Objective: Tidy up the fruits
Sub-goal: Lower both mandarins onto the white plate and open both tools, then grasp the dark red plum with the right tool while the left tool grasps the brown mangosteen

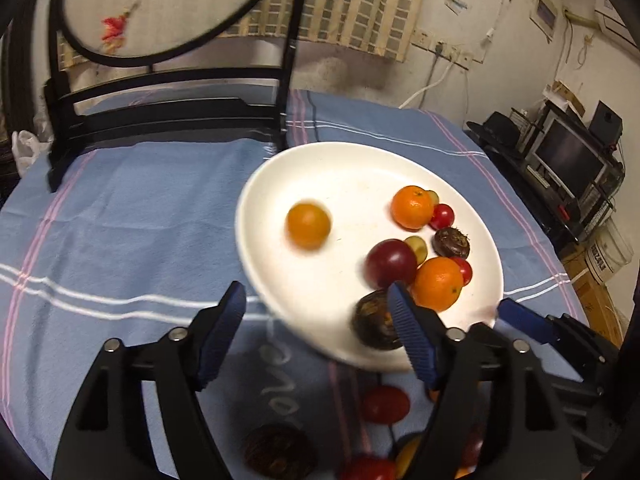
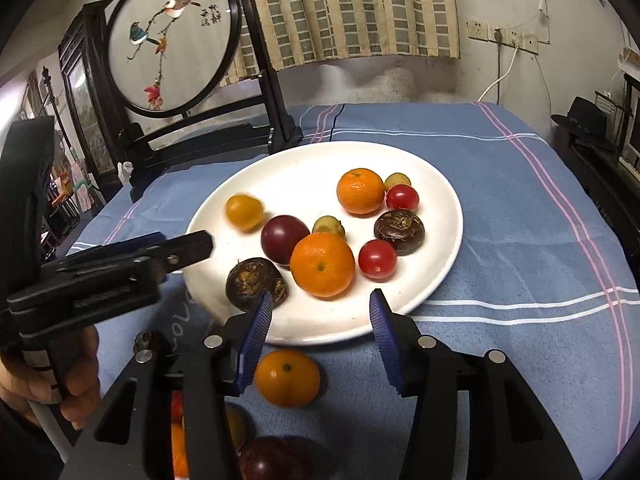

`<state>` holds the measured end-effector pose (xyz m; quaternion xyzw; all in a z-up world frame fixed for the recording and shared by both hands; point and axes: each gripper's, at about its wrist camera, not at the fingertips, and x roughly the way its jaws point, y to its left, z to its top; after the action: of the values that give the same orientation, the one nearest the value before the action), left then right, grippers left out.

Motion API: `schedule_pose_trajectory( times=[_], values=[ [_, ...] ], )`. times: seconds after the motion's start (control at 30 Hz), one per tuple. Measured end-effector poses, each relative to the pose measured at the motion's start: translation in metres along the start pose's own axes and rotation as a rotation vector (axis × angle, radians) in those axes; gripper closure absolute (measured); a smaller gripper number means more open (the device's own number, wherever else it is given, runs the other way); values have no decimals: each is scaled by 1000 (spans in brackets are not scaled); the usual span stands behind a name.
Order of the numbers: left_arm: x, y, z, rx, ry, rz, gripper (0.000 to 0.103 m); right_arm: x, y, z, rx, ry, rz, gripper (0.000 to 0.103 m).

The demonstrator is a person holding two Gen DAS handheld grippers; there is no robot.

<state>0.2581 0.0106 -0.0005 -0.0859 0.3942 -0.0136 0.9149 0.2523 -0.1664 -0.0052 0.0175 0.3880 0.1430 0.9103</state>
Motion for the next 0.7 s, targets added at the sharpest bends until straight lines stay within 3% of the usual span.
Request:
schedule_pose_trajectory(
  times=[0.17, 0.37, 0.7],
  values=[
    [-32, 16, -16, -6, -38, 28, 15, -21, 7, -5, -59, -16, -9, 45],
    [-60, 38, -44, -47, -36, 31, 14, -42, 17, -33, -148, 18, -26, 45],
    [-68, 41, -81, 17, -11, 60, 14, -61, 19, -88, -238, 108, -66, 45]
  ],
)
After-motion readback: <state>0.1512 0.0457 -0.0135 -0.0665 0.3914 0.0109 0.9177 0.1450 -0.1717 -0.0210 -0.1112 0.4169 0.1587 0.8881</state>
